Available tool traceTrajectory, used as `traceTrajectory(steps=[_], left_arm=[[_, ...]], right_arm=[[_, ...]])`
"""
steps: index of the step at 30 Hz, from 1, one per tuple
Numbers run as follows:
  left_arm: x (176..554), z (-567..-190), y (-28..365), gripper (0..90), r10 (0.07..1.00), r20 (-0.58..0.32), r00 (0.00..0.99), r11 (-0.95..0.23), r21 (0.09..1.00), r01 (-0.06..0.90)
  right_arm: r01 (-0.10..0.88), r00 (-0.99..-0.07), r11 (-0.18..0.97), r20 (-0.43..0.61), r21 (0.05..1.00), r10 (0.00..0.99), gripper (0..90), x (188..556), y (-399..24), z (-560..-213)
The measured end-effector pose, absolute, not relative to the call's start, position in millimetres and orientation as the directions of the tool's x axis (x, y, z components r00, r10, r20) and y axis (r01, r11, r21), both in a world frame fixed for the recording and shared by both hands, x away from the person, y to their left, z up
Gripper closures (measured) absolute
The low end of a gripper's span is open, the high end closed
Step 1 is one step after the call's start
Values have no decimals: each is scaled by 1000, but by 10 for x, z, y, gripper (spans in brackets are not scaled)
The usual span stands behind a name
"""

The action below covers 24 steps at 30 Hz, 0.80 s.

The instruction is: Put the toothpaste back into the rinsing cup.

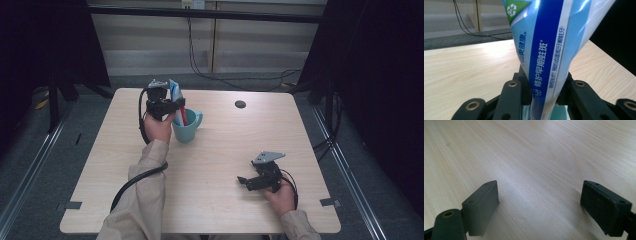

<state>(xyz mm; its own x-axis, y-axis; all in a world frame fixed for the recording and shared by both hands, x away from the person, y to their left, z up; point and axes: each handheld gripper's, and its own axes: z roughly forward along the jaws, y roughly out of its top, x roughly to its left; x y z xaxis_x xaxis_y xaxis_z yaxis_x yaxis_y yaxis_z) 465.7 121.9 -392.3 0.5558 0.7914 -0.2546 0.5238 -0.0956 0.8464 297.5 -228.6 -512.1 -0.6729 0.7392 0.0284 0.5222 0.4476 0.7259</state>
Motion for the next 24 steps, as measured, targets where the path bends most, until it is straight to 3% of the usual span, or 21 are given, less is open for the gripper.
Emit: traceTrajectory(steps=[24], left_arm=[[4618,-4109,1152,719,796,-261,547,-111,824,556]], right_arm=[[521,-675,450,27,725,738,142,2975,-2287,-5121]])
